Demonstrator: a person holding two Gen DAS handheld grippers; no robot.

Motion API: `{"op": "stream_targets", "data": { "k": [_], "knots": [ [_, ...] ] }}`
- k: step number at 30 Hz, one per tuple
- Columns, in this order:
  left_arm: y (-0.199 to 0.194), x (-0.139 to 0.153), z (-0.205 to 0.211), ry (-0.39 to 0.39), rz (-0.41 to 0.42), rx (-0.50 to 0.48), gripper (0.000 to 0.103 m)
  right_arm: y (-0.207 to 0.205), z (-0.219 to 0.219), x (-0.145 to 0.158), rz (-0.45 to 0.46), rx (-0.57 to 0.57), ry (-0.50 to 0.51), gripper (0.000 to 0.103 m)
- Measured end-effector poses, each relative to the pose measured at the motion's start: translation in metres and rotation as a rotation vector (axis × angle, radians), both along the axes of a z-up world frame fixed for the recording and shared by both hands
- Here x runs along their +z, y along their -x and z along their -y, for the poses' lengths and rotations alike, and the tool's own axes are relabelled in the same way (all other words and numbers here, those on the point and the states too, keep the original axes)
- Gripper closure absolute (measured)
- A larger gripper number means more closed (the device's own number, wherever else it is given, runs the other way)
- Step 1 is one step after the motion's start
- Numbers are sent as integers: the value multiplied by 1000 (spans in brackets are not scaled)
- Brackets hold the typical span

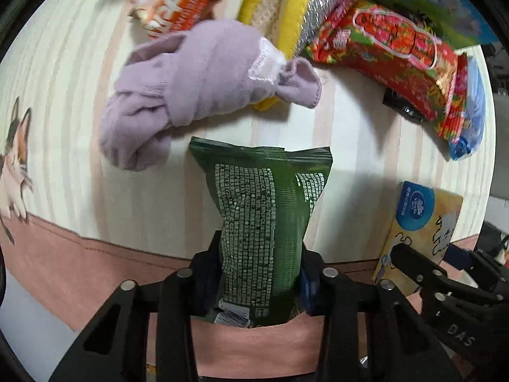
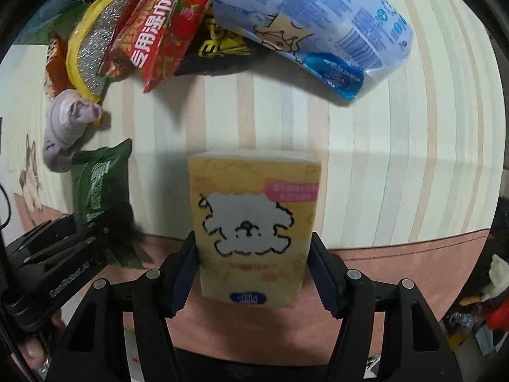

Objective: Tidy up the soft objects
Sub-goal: 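Carry both items into the box and open both tools to release them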

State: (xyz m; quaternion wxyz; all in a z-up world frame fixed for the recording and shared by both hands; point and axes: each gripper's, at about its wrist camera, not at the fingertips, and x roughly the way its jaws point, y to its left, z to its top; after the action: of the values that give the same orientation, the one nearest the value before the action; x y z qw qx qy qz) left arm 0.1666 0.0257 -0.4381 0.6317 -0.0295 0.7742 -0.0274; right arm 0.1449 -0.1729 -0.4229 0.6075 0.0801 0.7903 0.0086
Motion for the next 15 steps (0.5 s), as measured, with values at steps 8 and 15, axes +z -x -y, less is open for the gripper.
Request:
{"op": "stream_targets", "data": {
  "k": [8, 15],
  "knots": [
    [20, 90, -12, 24, 123, 36, 71, 28, -6, 70, 120, 17, -126, 38],
    [-16, 197, 3, 111, 294, 64, 71, 2, 12, 190, 299, 92, -219, 38]
  ]
}}
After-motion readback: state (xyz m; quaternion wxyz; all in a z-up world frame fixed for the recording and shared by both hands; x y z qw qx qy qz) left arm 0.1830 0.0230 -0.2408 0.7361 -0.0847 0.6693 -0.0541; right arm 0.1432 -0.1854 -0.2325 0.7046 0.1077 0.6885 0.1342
